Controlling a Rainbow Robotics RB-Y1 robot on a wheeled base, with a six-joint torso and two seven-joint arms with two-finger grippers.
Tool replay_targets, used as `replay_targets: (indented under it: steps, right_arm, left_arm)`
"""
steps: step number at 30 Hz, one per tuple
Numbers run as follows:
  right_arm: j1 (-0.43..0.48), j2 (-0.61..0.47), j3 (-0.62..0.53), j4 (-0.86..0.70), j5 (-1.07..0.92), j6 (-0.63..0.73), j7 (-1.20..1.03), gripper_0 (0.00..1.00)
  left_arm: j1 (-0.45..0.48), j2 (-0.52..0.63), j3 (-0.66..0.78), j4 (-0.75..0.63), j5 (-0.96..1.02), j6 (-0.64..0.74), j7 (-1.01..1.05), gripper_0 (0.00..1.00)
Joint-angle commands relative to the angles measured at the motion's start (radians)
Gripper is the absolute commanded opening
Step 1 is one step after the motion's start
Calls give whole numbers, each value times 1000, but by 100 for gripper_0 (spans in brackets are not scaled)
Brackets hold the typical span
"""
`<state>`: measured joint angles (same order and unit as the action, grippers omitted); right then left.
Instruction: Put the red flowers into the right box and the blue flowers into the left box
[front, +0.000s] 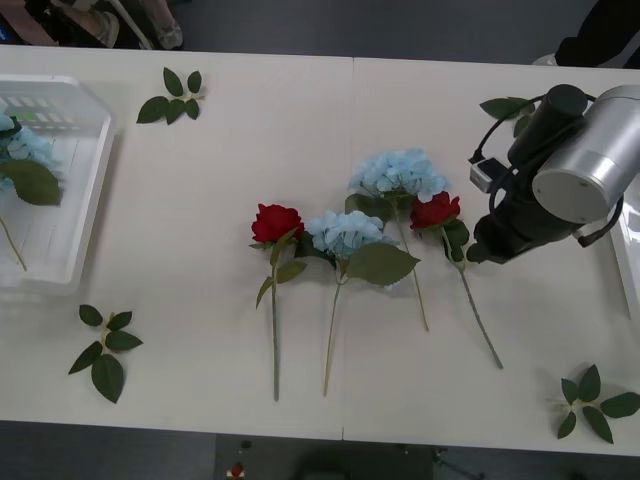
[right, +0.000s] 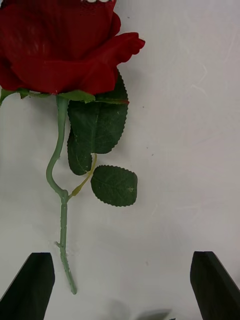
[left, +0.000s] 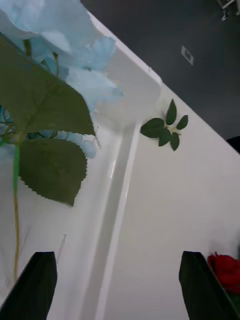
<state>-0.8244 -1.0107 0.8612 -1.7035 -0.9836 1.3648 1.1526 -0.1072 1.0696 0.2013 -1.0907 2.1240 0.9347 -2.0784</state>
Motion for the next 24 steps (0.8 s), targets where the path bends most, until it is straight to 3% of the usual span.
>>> replay_targets:
  steps: [1, 6, 9, 13, 20, 24]
  right_arm:
    - [-9, 47, 1, 25, 54, -1, -22, 80]
    - [-9, 103, 33, 61, 108, -16, -21, 80]
    - [-9, 133, 59, 81, 141, -33, -17, 80]
    - [-10, 167, 87, 108, 183, -39, -30, 80]
    - [-10, 210, 90, 182, 198, -67, -21, 73]
    - [-10, 224, 96, 200, 215, -72, -21, 56]
  left_arm:
    - [-31, 69, 55, -140, 97, 102, -43, 83]
    - [-62, 78, 82, -429, -53, 139, 21, 84]
    - [-82, 47, 21, -649, -253, 124, 228, 96]
    - [-83, -45, -95, -841, -495, 118, 482, 98]
    - [-86, -189, -379, -916, -846, 99, 623, 100]
    - [-155, -247, -530, -876, -1033, 95, 641, 100]
